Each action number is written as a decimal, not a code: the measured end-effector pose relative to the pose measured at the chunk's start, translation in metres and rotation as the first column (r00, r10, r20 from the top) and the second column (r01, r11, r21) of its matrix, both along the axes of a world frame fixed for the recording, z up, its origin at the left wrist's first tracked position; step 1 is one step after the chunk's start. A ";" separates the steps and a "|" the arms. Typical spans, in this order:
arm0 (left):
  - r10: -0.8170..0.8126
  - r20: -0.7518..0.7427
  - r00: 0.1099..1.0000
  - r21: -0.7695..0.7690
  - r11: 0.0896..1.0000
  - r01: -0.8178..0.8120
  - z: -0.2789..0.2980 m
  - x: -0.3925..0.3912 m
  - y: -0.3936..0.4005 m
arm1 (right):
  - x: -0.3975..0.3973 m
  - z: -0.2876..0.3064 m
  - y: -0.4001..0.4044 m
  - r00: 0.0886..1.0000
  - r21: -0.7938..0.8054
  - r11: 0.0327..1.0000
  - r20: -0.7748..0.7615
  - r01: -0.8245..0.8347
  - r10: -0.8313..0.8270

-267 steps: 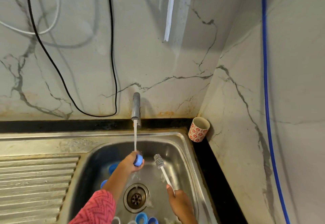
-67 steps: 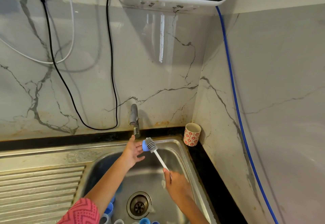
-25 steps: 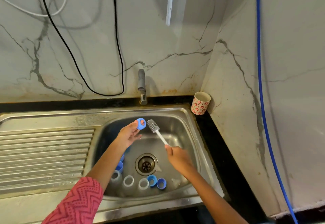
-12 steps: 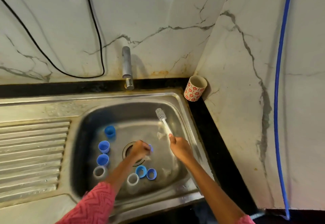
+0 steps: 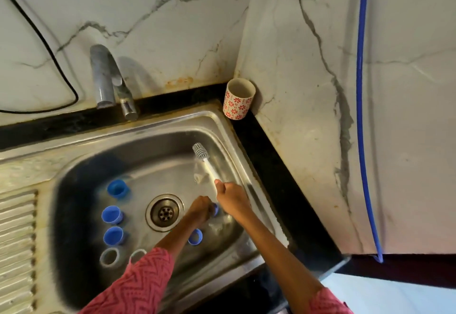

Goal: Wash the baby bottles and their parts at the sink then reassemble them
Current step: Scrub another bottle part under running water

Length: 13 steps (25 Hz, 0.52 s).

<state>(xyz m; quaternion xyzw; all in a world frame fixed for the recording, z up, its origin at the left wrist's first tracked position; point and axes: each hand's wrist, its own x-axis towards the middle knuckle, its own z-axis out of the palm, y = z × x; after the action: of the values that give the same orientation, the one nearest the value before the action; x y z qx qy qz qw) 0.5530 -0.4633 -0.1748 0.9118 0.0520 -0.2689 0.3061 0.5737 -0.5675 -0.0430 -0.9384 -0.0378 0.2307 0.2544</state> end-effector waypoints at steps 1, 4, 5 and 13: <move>0.009 0.004 1.000 0.003 1.000 -0.009 0.006 -0.001 0.003 | -0.002 -0.001 0.000 1.000 0.007 1.000 -0.013 -0.001 0.001; 0.077 0.075 0.994 0.042 0.996 -0.080 0.021 -0.010 0.009 | -0.004 -0.002 0.000 0.999 0.026 1.000 -0.035 -0.003 0.004; 0.071 0.056 0.996 0.093 0.993 -0.076 0.025 -0.013 0.010 | -0.005 0.000 -0.002 0.999 0.039 0.999 -0.038 0.003 -0.002; -0.397 -0.353 0.847 0.474 0.705 0.528 0.027 -0.043 -0.021 | -0.010 0.008 -0.021 1.000 0.066 0.998 -0.023 -0.018 0.020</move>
<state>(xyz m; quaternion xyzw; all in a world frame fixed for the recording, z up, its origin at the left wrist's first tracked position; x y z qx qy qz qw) 0.5103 -0.4841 -0.1478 0.9069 -0.0699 -0.4115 -0.0573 0.5641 -0.5883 -0.0346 -0.9263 -0.0513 0.2429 0.2835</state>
